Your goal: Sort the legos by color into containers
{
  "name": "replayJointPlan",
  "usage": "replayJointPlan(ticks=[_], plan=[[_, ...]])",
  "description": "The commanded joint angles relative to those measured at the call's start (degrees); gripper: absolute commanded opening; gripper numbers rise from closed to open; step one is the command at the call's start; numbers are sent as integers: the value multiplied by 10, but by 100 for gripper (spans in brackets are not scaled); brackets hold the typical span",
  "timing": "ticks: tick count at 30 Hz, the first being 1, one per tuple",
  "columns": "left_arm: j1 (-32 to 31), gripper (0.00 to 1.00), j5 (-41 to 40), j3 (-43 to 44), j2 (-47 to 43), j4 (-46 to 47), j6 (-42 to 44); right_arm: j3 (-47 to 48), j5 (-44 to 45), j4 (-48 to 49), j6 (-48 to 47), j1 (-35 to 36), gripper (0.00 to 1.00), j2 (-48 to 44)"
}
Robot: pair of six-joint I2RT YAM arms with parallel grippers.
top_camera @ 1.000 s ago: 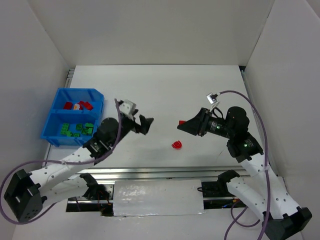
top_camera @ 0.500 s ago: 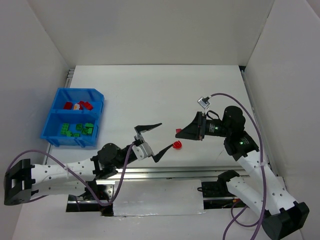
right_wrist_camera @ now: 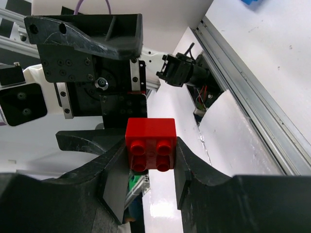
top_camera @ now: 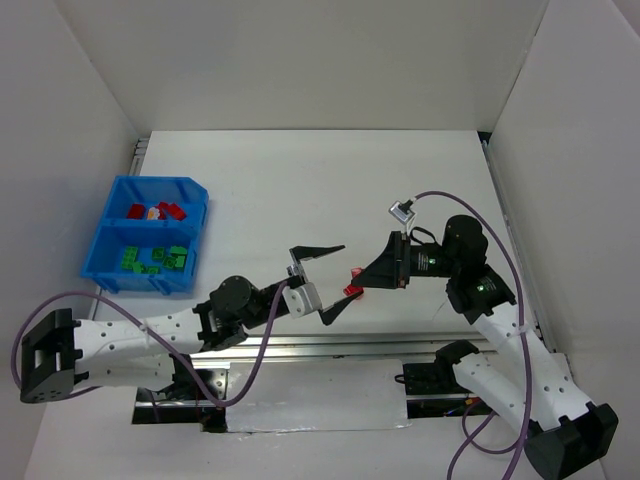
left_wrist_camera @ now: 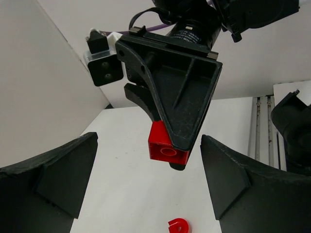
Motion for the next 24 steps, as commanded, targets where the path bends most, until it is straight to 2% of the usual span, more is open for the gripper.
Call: replayJointPlan(ticks=[1,8,14,17,20,22,23,24], plan=[[-4,99,39,29,9,4,-3,8,-17,23,-10,4,0,-10],[-4,96,54,50,33,-18,-16,11,-20,38,0,4,0,-2],[-4,78,38,93,51,-56,-27,13,-23,30,-5,4,0,-3],[-4,59,42,99,58,-69,-28,17,-20,22,-12,4,0,-3],[-4,48,42,89,51,-50,-37,19,-17,15,-17,5,0,-1],[-4,30,45,87,48,-52,-37,17,-23,21,-14,4,0,2],[-4,15,43,90,47,-56,-38,14,-25,31,-7,4,0,2],[-4,8,38,92,47,-62,-37,13,-24,37,-4,4,0,1]])
